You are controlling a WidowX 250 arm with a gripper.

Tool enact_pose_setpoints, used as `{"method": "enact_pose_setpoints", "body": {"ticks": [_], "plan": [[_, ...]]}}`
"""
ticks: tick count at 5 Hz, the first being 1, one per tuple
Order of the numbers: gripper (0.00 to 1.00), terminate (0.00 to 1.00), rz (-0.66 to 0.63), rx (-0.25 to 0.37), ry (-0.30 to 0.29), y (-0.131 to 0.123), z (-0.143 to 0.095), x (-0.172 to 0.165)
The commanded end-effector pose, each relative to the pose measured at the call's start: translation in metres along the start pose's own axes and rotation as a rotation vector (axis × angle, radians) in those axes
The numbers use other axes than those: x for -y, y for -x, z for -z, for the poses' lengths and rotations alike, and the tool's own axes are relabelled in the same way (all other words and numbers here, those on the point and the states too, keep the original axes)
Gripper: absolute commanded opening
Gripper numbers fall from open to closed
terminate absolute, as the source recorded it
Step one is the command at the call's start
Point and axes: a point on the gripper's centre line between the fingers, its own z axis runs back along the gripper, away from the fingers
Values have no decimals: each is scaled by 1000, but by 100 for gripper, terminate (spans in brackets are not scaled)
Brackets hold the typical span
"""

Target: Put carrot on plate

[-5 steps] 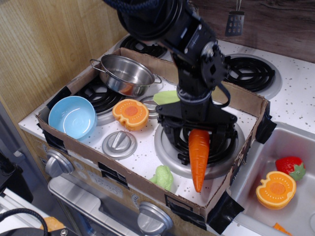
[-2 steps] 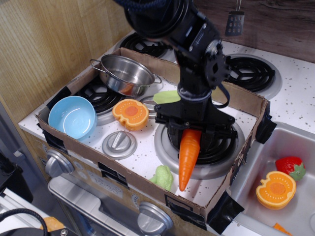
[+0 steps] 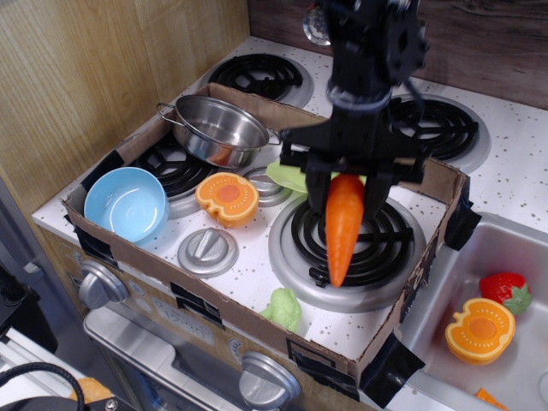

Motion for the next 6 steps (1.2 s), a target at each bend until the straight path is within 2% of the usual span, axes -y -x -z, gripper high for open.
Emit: {"method": "enact_pose_setpoints", "body": {"ticks": [1,3,4,5,6], "plan": [[0,0,125,58,-11,-52,-9,-6],[0,0,237,-26,-51,-77,18,-26],[0,0,243,-50,-33,-80,23,-29],[100,0,230,-48,-11,-79,22,-26],[100,0,202,-37,-15,-76,19,-24]]}}
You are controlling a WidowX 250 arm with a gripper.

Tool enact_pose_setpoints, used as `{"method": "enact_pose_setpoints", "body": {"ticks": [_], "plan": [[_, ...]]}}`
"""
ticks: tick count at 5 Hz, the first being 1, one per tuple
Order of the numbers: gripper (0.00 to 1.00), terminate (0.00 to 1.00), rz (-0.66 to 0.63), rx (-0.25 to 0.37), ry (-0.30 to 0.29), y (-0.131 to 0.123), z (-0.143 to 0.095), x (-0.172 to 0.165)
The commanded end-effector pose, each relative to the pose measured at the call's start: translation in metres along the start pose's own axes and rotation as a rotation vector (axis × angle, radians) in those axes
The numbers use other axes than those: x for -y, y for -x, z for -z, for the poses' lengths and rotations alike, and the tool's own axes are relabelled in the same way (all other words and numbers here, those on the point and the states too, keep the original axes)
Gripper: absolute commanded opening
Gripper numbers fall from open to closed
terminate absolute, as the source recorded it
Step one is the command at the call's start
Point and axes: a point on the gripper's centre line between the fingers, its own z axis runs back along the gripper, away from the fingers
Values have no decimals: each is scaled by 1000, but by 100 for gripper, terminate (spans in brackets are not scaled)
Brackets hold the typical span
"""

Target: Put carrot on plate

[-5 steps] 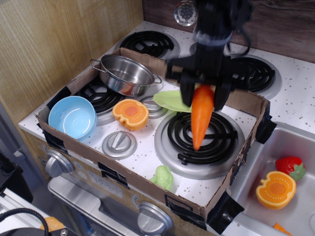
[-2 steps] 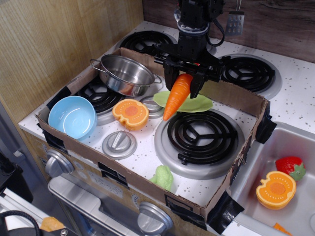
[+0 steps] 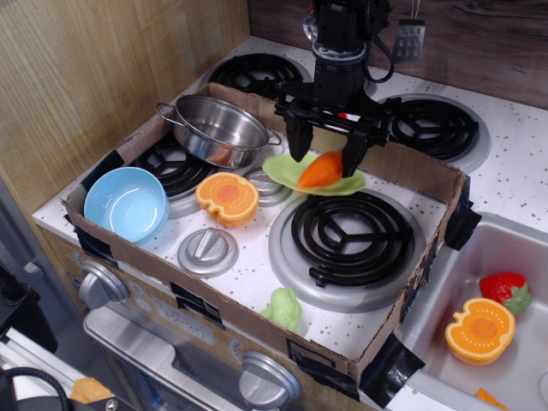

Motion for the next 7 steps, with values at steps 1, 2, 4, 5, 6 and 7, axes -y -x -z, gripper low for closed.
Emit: {"method": "enact_pose_setpoints", "body": {"ticks": [1,2,4,5,6,7], "plan": [[100,0,-46,79,-22,-3,-21,7],[100,0,-61,104,-88,2,-39,7],[100,0,-75,109,-169,7,-72,0],[100,0,-94,114,-145,9,-79,3],[100,0,-94,114,-145,9,-79,3],[100,0,-94,114,-145,9,-79,3]]}}
